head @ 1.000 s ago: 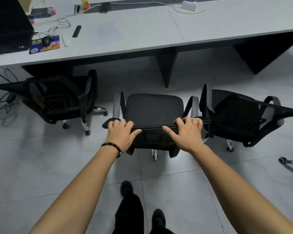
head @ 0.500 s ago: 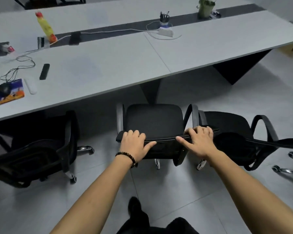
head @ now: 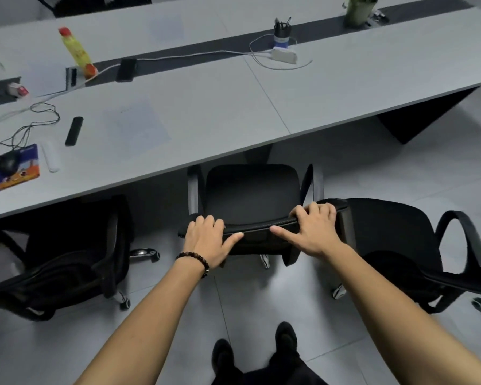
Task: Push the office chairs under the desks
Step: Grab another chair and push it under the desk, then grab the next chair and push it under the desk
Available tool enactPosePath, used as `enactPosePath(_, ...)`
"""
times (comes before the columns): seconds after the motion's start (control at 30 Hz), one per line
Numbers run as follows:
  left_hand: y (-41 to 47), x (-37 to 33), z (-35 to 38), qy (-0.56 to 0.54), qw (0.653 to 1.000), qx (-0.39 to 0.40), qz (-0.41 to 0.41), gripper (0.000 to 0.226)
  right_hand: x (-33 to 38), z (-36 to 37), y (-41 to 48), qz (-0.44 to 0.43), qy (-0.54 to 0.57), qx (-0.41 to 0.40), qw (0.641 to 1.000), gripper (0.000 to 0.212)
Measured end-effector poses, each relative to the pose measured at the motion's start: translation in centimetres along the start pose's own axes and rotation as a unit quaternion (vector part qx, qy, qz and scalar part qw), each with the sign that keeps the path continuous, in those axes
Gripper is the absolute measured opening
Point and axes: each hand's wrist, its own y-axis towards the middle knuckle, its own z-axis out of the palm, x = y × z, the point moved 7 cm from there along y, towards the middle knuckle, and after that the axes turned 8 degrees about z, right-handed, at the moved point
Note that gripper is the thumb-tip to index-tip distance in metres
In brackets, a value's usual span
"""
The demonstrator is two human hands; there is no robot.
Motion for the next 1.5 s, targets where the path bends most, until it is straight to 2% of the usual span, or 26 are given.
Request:
enactPosePath(0.37, -2.7, 5.3, 0.1, -0.040, 0.992, -0.017, -0.118, 0.069, 6.6, 0.5, 2.8, -0.087, -0.007, 0.030, 0.996, 0.088)
enactPosePath(0.53, -4.2, 7.6, 0.0, -0.029, 0.991, -0.009, -0.127, 0.068, 9.0, 1.0, 2.2, -0.126, 0.005, 0.016, 0.992, 0.086)
enactPosePath(0.93, -3.1, 6.5, 0.0, -0.023, 0.990, -0.024, -0.135, 0.065, 8.0, 0.6, 3.5, -0.132, 0.040, -0.012, 0.990, 0.077)
enactPosePath(1.1, -3.4, 7.2, 0.2, -0.085, 0.988, -0.038, -0.122, 0.057, 8.2, 0.6, 3.3, -0.133, 0.057, -0.001, 0.989, 0.080)
enactPosePath(1.2, -5.1, 6.5, -0.1, -0.182, 0.972, -0.097, -0.109, 0.048, 7.6, 1.0, 2.5, -0.123, 0.066, 0.019, 0.990, 0.086)
enactPosePath(1.33, -10.5, 4.8, -1.8, -0.268, 0.932, -0.206, -0.131, 0.040, 5.4, 1.0, -2.0, -0.092, 0.181, -0.002, 0.979, 0.071)
enactPosePath(1.43, -15.1, 3.2, -0.4, -0.404, 0.866, -0.215, -0.201, 0.039, 2.2, 1.8, -8.1, -0.007, 0.277, 0.001, 0.961, 0.059)
enactPosePath(1.5, -17.0, 1.5, 1.3, -0.460, 0.842, -0.184, -0.212, 0.040, 0.1, 2.6, -12.5, 0.048, 0.299, -0.011, 0.953, 0.054)
